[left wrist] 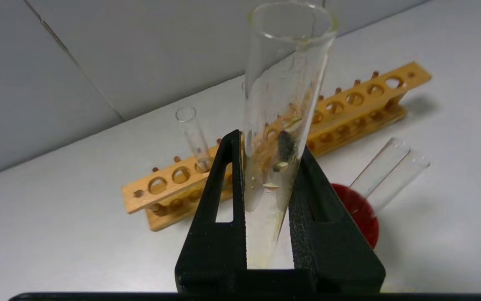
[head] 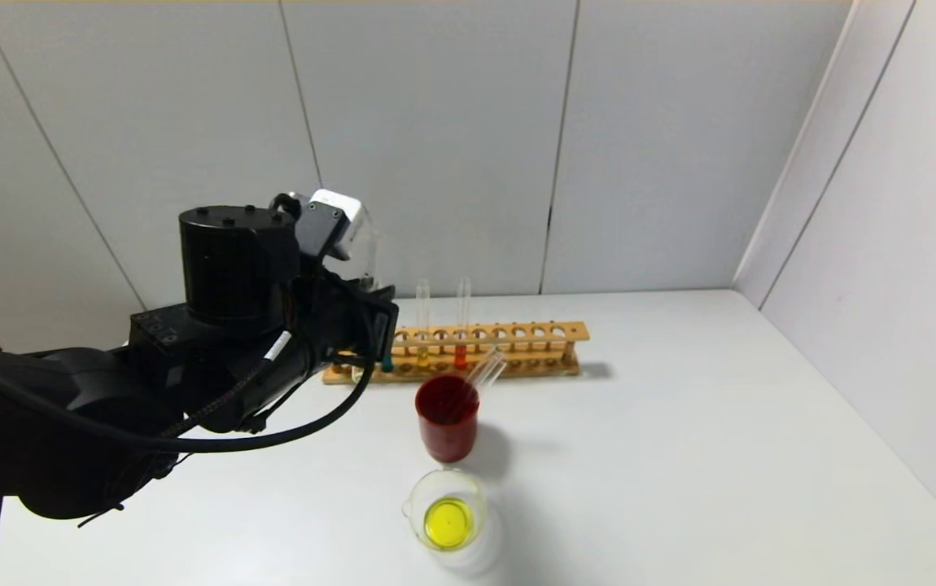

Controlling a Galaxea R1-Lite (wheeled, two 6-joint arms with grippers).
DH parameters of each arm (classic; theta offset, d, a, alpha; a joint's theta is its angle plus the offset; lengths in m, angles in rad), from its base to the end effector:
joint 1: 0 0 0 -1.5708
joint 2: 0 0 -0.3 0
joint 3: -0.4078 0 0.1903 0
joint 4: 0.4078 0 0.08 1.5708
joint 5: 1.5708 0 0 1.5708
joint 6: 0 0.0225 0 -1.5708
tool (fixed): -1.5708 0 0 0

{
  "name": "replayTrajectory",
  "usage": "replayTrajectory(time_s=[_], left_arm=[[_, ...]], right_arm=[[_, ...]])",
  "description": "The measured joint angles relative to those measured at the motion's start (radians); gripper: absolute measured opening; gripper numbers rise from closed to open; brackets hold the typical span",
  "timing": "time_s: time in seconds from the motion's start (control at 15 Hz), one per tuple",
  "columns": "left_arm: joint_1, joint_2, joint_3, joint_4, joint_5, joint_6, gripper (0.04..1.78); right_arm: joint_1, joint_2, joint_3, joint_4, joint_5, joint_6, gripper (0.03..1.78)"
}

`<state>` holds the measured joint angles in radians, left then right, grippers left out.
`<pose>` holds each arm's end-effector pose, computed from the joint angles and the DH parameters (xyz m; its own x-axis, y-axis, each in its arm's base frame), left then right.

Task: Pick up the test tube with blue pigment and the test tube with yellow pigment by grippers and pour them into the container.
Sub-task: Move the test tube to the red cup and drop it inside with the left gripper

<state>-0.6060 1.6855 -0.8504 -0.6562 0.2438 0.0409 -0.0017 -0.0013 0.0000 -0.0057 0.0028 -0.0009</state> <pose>0.2560 -0.1708 0.2010 0.9224 -0.3455 -0.1727 0.3632 0.9280 0.0832 -0.0229 0.0001 0.0760 1.0000 0.0011 0.0070 -0.0011 1.0000 -0.0009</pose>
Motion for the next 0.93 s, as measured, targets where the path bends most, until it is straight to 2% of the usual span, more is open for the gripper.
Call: replayTrajectory(time_s=[0.33,0.73,0.93], left_arm=[[-0.022,0.026,-0.013,-0.008,-0.115,-0.089,0.33],[-0.043,0.134,-0.07,-0.018,-0.122,-0.091,0.33],[-0.049,0.203,-0.111,-0.079,-0.126,-0.09,0.33]], right_arm=[[0.0,0.0,0.0,0.0,0.0,0.0,1.75],[0.0,0.0,0.0,0.0,0.0,0.0,1.75],[0.0,0.0,0.0,0.0,0.0,0.0,1.75]])
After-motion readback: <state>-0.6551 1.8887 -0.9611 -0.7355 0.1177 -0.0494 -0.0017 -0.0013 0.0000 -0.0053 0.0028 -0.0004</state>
